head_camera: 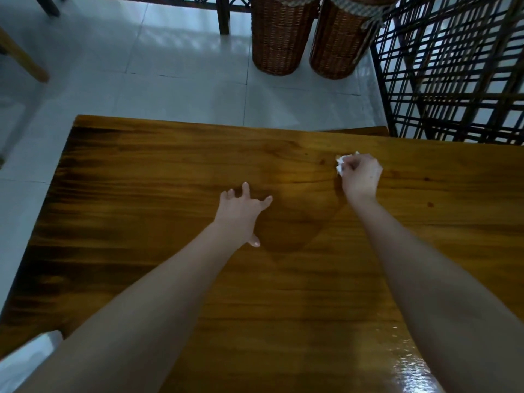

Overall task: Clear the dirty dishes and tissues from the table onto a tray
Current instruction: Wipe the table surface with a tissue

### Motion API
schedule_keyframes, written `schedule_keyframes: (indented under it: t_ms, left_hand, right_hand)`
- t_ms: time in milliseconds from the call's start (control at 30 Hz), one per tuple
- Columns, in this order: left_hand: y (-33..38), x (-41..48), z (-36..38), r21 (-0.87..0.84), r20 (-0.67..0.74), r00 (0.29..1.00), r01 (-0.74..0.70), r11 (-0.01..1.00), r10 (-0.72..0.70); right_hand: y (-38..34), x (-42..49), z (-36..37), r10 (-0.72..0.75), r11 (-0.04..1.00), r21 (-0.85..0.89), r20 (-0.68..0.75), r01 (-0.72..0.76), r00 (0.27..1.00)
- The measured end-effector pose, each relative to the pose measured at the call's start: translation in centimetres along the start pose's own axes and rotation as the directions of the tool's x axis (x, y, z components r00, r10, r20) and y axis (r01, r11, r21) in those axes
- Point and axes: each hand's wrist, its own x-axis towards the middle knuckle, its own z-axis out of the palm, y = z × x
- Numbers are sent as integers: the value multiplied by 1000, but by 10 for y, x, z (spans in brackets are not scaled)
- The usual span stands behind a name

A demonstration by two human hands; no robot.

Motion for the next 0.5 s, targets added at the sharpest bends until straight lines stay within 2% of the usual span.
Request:
schedule_keyframes:
  t_ms: [100,233,367,433,500]
  left_hand:
    - [-1,4,1,-10,10,1000,6,1000,-6]
    - [1,7,0,19,19,1000,19,1000,-19]
    - [0,8,5,23,-11,1000,21,1000,-21]
    - [0,9,5,23,-13,1000,24,999,-24]
    - [-1,10,5,20,-6,1000,24,1000,-24]
  right_hand:
    - [-18,-2,12,-28,999,36,1,28,1000]
    - [-43,-24,30,-187,980,98,124,176,974]
    - [-38,-30,24,-302,953,81,230,291,925]
    - [-25,-27,14,-297,955,47,224,294,928]
    - [-7,-21,3,-242,970,11,159,243,957]
